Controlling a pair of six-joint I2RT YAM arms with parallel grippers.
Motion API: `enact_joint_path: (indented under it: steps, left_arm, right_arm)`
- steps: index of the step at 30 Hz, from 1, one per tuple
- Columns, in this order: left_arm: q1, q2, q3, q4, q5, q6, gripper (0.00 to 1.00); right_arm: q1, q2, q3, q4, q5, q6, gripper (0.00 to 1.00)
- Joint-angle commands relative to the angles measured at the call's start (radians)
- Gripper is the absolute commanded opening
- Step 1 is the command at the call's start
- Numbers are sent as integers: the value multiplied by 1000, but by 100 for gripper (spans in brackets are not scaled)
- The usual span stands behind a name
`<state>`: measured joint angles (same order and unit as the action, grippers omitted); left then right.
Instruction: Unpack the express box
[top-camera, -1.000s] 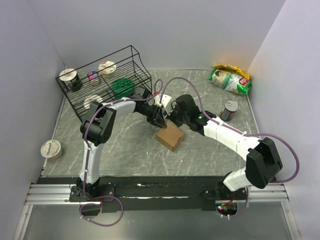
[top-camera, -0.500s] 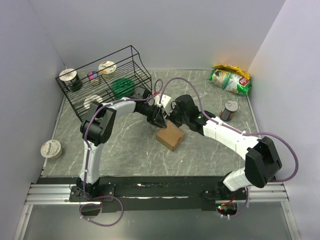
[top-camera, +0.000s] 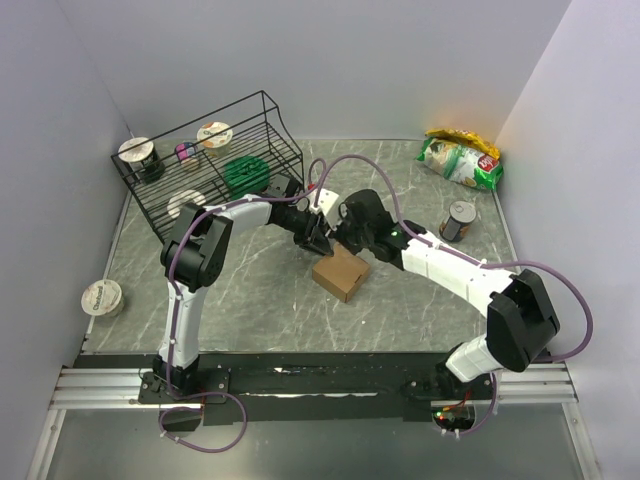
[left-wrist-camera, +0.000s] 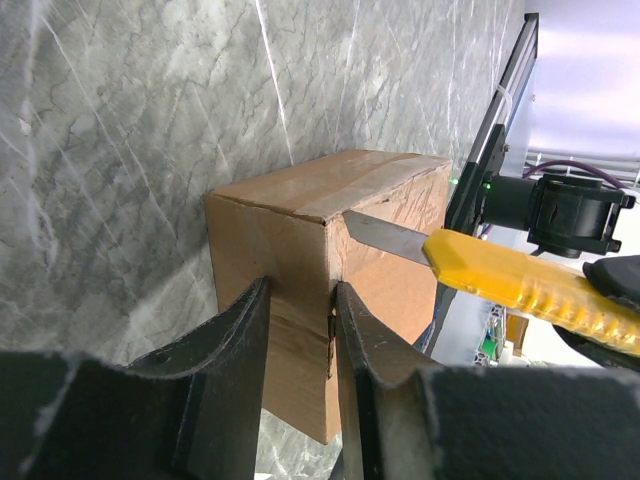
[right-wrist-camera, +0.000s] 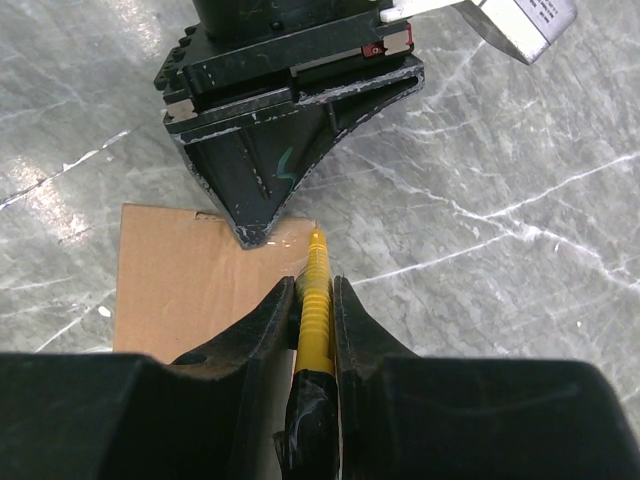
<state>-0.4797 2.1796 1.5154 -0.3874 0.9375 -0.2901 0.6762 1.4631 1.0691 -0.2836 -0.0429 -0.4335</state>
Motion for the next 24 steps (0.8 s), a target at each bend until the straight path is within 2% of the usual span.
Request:
enact_joint_path:
  steps: [1,6,8,12,24]
  left_arm:
    - [-8,69,-7,-57,-149,49,33]
    - [-8,72,-4,-59,-147,48,20]
    - [-8,77,-3,-64,-149,48,17]
    - [-8,77,-4,-64,-149,48,2]
    - [-13,77,-9,-62,-167,48,1]
  right_arm:
    - [34,-6,34,-61,74,39,0]
    - [45,-29,-4,-80,133,70,0]
    - [48,-37,-11,-84,140,75,0]
    - [54,-40,-18,-106,164,90,0]
    - [54,-72,-52,-158,175,76,0]
